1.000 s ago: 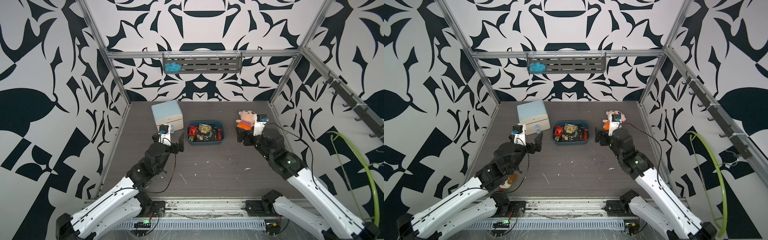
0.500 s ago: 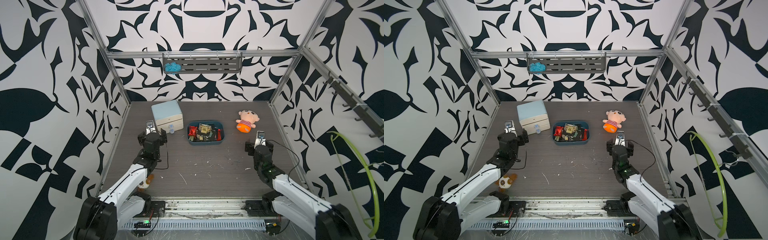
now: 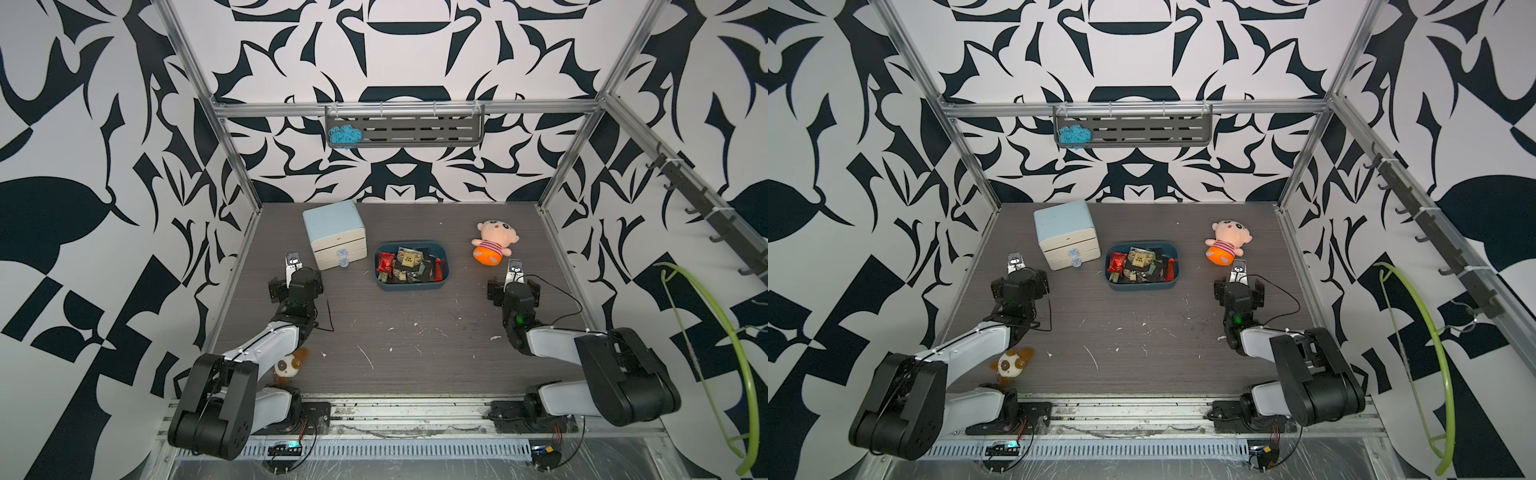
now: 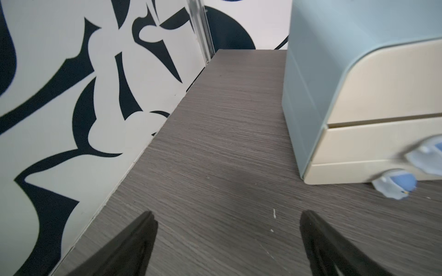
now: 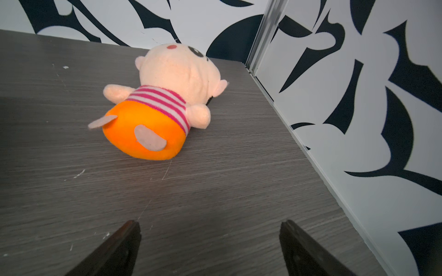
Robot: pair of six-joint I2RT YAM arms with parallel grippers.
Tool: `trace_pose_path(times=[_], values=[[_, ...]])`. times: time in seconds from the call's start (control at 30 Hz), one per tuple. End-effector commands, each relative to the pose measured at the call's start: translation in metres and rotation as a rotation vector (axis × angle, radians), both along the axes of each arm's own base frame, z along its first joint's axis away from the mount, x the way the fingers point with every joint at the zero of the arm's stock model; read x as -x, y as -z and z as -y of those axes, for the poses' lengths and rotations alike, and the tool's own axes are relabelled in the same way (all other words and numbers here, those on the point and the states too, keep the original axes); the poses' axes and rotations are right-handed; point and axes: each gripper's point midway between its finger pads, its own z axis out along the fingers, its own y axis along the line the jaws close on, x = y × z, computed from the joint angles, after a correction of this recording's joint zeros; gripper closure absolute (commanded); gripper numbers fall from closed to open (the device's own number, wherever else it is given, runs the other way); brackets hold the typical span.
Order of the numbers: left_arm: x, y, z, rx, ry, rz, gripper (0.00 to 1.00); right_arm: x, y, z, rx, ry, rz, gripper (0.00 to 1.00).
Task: Put the tea bags into the storage box
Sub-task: Reset both arms
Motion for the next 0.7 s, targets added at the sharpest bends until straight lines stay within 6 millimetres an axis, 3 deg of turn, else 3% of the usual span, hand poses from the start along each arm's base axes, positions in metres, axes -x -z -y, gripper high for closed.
trace_pose_path(times=[0.0, 0.17, 0.23, 0.5, 0.67], values=[[-0.01, 0.001, 0.004, 0.042, 0.04, 0.037, 0.0, -0.01, -0.016, -0.003, -0.041, -0.036, 0.106, 0.02], [-0.022, -0.005, 0.025, 0.047, 0.186, 0.127, 0.0, -0.018, -0.001, -0.017, -0.034, -0.12, 0.067, 0.0], [-0.028, 0.002, 0.03, 0.036, 0.225, 0.123, 0.0, -0.022, 0.006, -0.02, -0.024, -0.14, 0.055, 0.0], [-0.039, 0.024, 0.013, 0.111, 0.198, 0.127, 0.0, -0.027, 0.009, -0.02, -0.04, -0.136, 0.023, 0.0], [-0.039, 0.026, 0.012, 0.129, 0.198, 0.115, 0.0, -0.029, 0.012, -0.013, -0.057, -0.11, 0.005, 0.0]])
